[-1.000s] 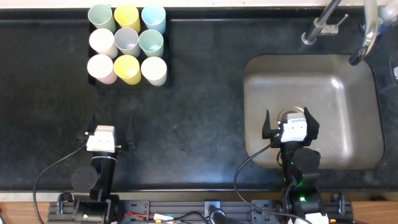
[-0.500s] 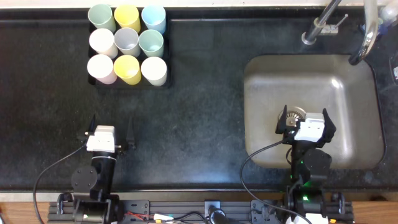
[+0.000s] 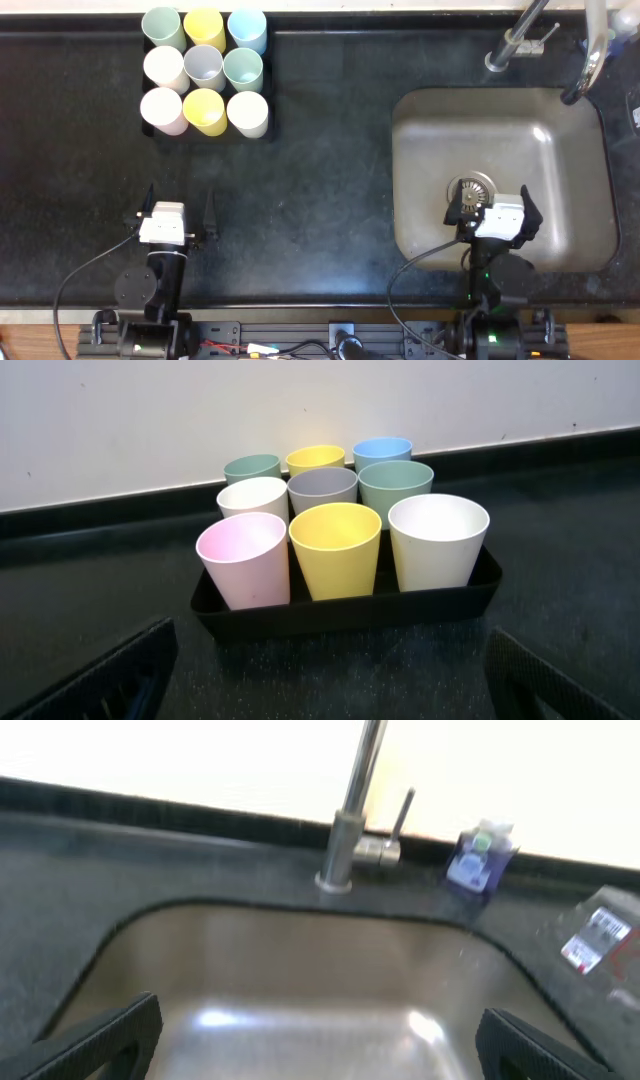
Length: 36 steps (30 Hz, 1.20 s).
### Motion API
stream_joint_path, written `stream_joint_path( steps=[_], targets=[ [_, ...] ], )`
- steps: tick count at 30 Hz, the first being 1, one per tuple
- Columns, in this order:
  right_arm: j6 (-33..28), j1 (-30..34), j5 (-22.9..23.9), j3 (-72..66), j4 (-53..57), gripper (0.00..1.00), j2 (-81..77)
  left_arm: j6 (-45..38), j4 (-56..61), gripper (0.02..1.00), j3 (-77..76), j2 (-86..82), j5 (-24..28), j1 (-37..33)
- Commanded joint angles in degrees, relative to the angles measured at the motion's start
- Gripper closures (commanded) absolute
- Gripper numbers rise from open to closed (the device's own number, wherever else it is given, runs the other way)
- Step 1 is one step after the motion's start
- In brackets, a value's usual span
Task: Store Cups
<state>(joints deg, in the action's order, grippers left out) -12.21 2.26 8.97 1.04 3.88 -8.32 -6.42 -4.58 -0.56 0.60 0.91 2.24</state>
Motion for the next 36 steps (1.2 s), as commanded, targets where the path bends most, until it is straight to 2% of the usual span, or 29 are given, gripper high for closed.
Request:
stream_joint_path(
  steps=[1, 11, 19, 30, 33, 34, 36],
  targets=[
    [0.4, 0.3, -0.2, -0.8, -0.3, 0.003, 4.3, -0.9, -0.1, 0.018, 0.1, -0.4, 0.5, 0.0],
    [0.4, -0.4, -0.2, -0.8, -0.2, 0.003, 8.2, -0.9, -0.1, 0.020, 0.1, -0.4, 0.5, 0.0],
    [0.4, -5.2, -0.2, -0.8, -0.2, 0.003, 8.2, -0.9, -0.1, 0.020, 0.1, -0.4, 0.5, 0.0],
    [0.7, -5.2, -1.8, -0.8, 0.0, 0.003, 8.2, -0.9, -0.1, 0.020, 0.1, -0.4, 0.5, 0.0],
    [6.8, -5.2, -3.5, -0.8, 0.2, 0.005, 8.2, -0.9, -0.1, 0.020, 0.1, -0.4, 0.5, 0.0],
    [11.6, -5.2, -3.5, -0.8, 0.3, 0.005, 8.2, -0.9, -0.1, 0.018, 0.1, -0.4, 0.5, 0.0],
    [14.0, -5.2, -3.4, -0.8, 0.2, 0.003, 8.2, -0.9, -0.1, 0.018, 0.1, -0.4, 0.5, 0.0]
  ],
)
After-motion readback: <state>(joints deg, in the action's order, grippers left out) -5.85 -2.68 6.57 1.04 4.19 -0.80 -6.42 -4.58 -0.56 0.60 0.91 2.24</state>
